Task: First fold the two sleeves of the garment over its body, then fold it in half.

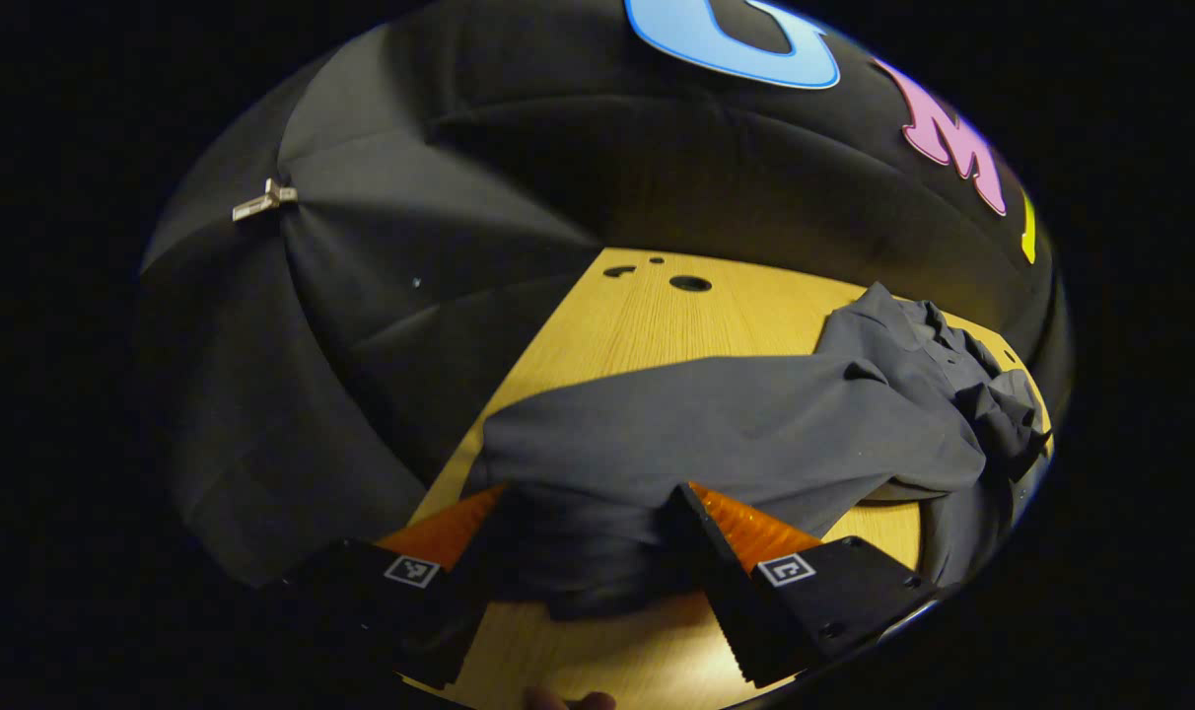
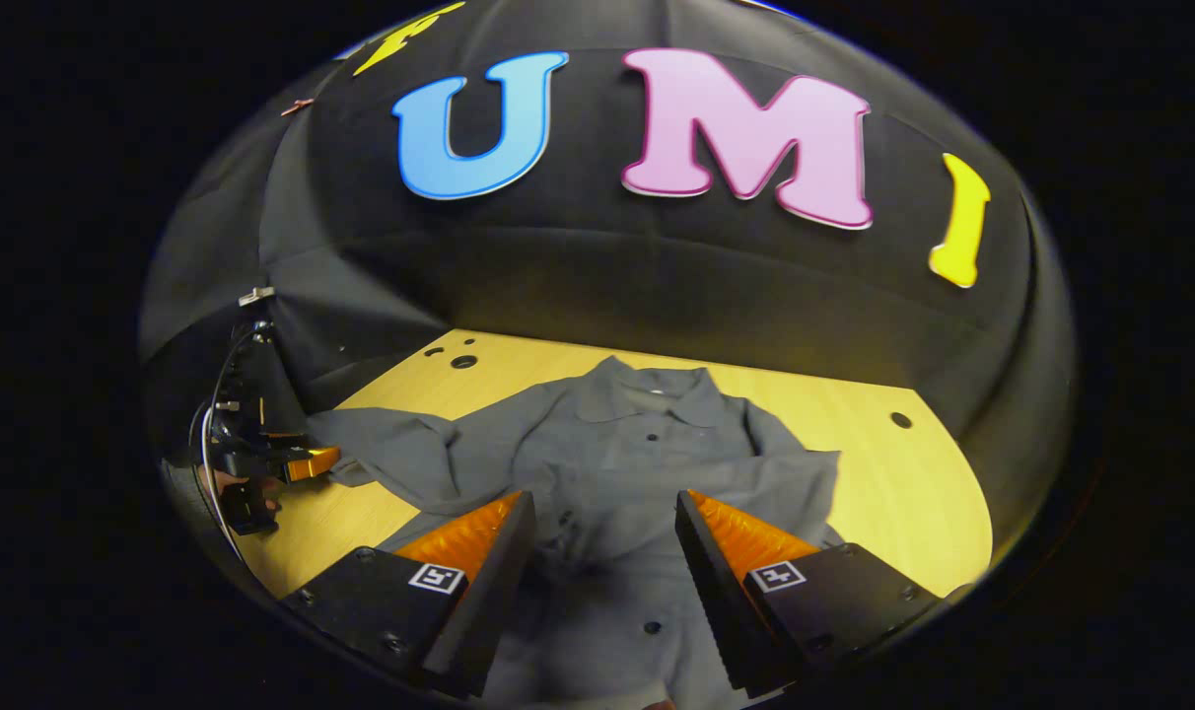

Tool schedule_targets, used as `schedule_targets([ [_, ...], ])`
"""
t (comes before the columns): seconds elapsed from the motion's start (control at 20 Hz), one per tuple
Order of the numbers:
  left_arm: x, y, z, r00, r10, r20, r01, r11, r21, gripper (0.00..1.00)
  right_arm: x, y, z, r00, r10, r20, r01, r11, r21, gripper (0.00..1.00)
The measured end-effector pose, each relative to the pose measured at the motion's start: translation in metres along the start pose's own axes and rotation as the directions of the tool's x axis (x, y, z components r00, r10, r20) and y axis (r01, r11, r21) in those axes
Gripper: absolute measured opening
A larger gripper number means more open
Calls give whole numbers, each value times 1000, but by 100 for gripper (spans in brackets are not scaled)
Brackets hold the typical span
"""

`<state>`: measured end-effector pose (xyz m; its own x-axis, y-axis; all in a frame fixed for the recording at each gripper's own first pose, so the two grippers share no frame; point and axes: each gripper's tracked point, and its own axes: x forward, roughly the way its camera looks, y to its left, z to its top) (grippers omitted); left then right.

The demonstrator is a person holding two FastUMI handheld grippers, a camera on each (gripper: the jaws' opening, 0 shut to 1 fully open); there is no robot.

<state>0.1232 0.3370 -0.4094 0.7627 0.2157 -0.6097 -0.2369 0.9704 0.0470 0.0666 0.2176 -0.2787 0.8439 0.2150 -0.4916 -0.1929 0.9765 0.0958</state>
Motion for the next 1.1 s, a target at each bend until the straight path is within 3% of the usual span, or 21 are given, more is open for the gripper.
schedule_targets([
  [0.1,1,-3,1,1000,-3,3,3,1000,2,100,-23,-19,0,1000,-30,3,30,999,16,89],
  [0.15,4,-6,1,1000,-21,3,21,1000,15,92,-34,-29,-1,999,-45,1,45,999,20,89],
  [0.35,4,-9,3,999,-26,-26,27,999,43,16,-64,-64,-12,994,-109,-10,109,992,57,89],
  [0.45,-1,-10,6,998,-13,-56,16,999,47,7,-75,-79,-16,991,-136,-7,136,988,70,89],
  [0.75,-60,-21,72,993,11,120,-9,1000,-16,6,-88,-113,-20,987,-162,4,161,983,92,89],
  [1.1,-146,-67,174,945,-42,323,64,996,-59,5,-98,-143,-29,987,-162,10,160,980,118,89],
])
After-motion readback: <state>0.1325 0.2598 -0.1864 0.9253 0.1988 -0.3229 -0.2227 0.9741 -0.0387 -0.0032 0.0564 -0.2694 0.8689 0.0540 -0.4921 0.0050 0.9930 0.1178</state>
